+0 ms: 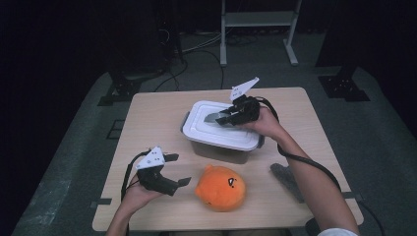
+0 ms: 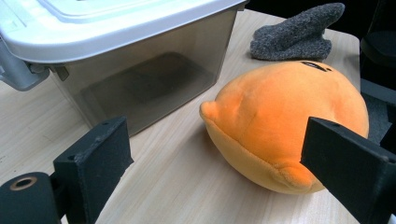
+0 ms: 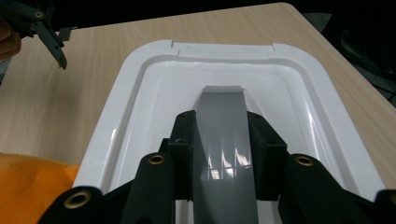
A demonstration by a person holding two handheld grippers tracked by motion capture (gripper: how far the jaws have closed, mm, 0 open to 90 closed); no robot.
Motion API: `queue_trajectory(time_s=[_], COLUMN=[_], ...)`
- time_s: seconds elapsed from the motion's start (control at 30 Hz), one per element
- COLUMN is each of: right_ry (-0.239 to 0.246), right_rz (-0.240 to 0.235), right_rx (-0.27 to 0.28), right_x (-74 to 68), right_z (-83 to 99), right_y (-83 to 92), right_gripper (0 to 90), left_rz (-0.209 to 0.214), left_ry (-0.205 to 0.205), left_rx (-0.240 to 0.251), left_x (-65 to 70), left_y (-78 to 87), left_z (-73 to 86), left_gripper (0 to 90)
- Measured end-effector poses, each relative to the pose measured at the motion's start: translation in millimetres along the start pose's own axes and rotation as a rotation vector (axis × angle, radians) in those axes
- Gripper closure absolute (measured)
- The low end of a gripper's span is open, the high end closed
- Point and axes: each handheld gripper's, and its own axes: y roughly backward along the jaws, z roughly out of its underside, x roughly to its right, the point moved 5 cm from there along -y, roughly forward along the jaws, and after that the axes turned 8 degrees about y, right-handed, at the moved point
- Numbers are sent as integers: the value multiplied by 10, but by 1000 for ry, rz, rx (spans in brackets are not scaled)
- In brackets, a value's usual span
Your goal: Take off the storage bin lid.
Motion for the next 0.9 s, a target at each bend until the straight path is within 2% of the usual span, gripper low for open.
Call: queue_trajectory(time_s=[0.23, 0.47, 0.63, 0.9], right_ry=[6, -9, -32, -119], right_rz=[25, 86, 152, 246], right_rx=[31, 57, 52, 57], right_x=[21, 66, 137, 230], right_z=[-59, -13, 164, 618], right_y=[174, 602, 979, 1504], right_gripper=[655, 655, 655, 655], left_rz=[-1, -4, -4, 0], left_ry=[4, 3, 1, 6], left_rx=[2, -4, -9, -15], left_x=[-8, -8, -3, 3], left_y=[8, 4, -7, -35], left_z=[2, 11, 18, 29], left_gripper=[75, 75, 75, 75])
